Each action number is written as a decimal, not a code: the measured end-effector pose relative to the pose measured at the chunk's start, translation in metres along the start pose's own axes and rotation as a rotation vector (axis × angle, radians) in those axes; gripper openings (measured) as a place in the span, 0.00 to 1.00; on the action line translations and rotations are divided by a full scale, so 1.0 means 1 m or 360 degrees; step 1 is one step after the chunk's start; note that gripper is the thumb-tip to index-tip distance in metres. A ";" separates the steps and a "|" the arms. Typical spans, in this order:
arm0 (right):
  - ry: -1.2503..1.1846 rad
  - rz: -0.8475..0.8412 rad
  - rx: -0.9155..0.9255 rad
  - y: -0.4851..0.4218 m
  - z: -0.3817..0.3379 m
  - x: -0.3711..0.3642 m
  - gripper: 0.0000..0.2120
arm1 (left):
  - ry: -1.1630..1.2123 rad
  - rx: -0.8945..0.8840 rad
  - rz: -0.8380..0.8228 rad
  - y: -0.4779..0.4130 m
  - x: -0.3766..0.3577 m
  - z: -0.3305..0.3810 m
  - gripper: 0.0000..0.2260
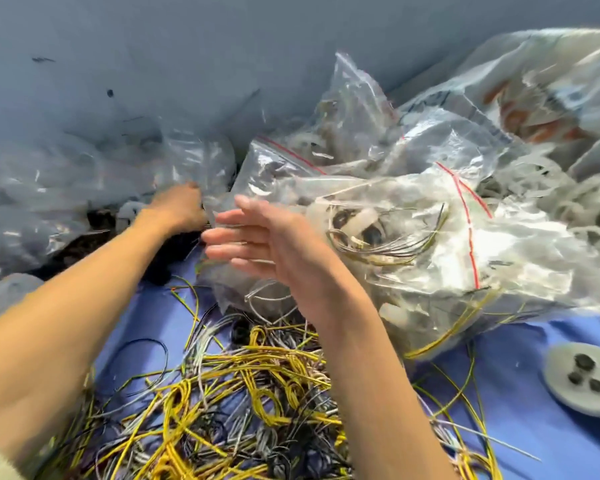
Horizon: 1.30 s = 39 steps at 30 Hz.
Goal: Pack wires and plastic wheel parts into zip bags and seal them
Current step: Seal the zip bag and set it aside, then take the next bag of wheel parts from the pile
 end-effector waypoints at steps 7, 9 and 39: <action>0.0107 0.0200 0.0070 0.002 0.004 -0.002 0.11 | 0.0287 0.0083 0.0446 0.013 0.023 -0.007 0.15; 0.0161 0.0224 0.0057 0.000 0.005 -0.006 0.11 | 0.0509 0.0057 0.0789 0.029 0.035 -0.009 0.15; 0.0040 0.0319 0.0389 0.021 -0.002 0.016 0.13 | 0.0986 -0.0682 0.0183 0.259 0.070 -0.054 0.15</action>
Point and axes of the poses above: each hand's wrist, its own y-axis away from the middle knuckle, its own x-axis out of the back of the hand, z = x × y, the point moved 1 cm from there along -y, towards the middle knuckle, and after that the axes turned 12 degrees about -z, right-handed, at the moved point
